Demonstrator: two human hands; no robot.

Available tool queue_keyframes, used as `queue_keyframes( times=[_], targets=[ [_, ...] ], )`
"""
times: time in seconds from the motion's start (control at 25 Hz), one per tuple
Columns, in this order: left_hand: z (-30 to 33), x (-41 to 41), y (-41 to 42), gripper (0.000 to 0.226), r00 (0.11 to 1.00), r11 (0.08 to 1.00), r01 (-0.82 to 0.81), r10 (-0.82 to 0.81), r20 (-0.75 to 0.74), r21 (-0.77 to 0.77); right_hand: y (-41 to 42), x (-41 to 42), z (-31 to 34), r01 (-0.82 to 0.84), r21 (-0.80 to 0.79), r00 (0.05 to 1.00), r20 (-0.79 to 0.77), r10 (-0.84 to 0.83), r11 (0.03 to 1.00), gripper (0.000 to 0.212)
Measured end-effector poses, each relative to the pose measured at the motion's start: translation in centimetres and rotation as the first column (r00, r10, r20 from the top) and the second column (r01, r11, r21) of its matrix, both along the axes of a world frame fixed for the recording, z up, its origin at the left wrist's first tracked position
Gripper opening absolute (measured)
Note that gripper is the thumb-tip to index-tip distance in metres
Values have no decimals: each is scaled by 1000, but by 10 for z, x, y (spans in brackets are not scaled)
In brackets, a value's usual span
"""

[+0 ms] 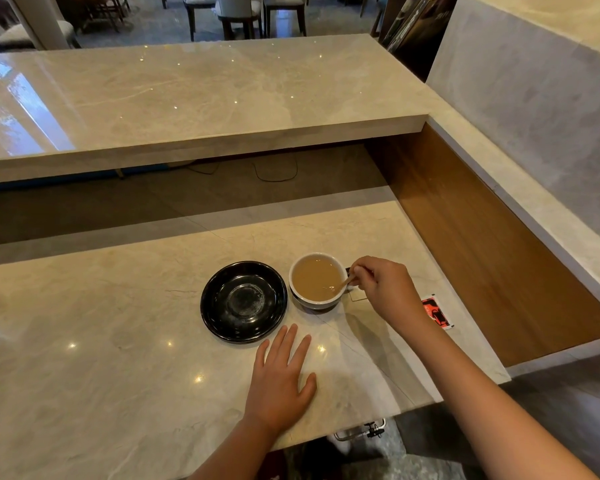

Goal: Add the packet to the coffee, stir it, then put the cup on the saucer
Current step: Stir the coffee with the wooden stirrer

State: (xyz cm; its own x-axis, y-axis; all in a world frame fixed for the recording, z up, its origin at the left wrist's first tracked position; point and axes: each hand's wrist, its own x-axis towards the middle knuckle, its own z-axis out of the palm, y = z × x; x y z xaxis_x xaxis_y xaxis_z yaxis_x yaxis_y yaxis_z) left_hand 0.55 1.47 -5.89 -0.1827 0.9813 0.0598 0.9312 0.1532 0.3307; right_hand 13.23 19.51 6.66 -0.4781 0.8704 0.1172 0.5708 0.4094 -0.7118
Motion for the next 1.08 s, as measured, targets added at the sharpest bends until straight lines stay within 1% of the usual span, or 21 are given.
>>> queue_keyframes(
  times=[0.08, 0.2, 0.32, 0.4, 0.48, 0.56, 0.72, 0.84, 0.96, 1.0, 1.08],
  targets=[
    [0, 0, 0, 60, 1000, 1000, -2, 2, -3, 1, -7, -7, -1, 36, -141, 993, -104, -51, 989, 20],
    [-1, 0, 0, 60, 1000, 1000, -2, 2, -12, 2, -18, -21, -10, 106, -231, 960, -231, -161, 967, 21],
    [-1, 0, 1, 60, 1000, 1000, 1, -1, -13, 0, -23, -33, -15, 189, -240, 922, -290, -256, 952, 21],
    [0, 0, 1, 60, 1000, 1000, 1, -1, -13, 4, -23, -35, -17, 199, -188, 917, -312, -250, 962, 20],
    [0, 0, 1, 60, 1000, 1000, 0, 0, -13, 2, -20, -34, -18, 186, -100, 934, -290, -208, 977, 19],
    [0, 0, 1, 60, 1000, 1000, -2, 2, -19, -1, -17, -28, -20, 171, 16, 961, -224, -163, 985, 17],
    [-2, 0, 1, 60, 1000, 1000, -5, 4, -19, -8, -10, -13, -17, 48, 192, 997, -60, -37, 980, 15],
    [-2, 0, 1, 60, 1000, 1000, 0, 0, -19, -7, -7, -5, -12, -46, 282, 998, 59, 31, 958, 13],
    [-2, 0, 2, 60, 1000, 1000, -1, 1, -20, -4, -7, -3, -7, -75, 262, 994, 94, 52, 962, 14],
    [-2, 0, 2, 60, 1000, 1000, -3, 3, -20, -3, -8, -3, -7, -74, 234, 995, 76, 57, 969, 15],
    [-2, 0, 1, 60, 1000, 1000, -4, 4, -21, -3, -11, -5, -7, -47, 120, 999, -6, 48, 992, 16]
  ],
)
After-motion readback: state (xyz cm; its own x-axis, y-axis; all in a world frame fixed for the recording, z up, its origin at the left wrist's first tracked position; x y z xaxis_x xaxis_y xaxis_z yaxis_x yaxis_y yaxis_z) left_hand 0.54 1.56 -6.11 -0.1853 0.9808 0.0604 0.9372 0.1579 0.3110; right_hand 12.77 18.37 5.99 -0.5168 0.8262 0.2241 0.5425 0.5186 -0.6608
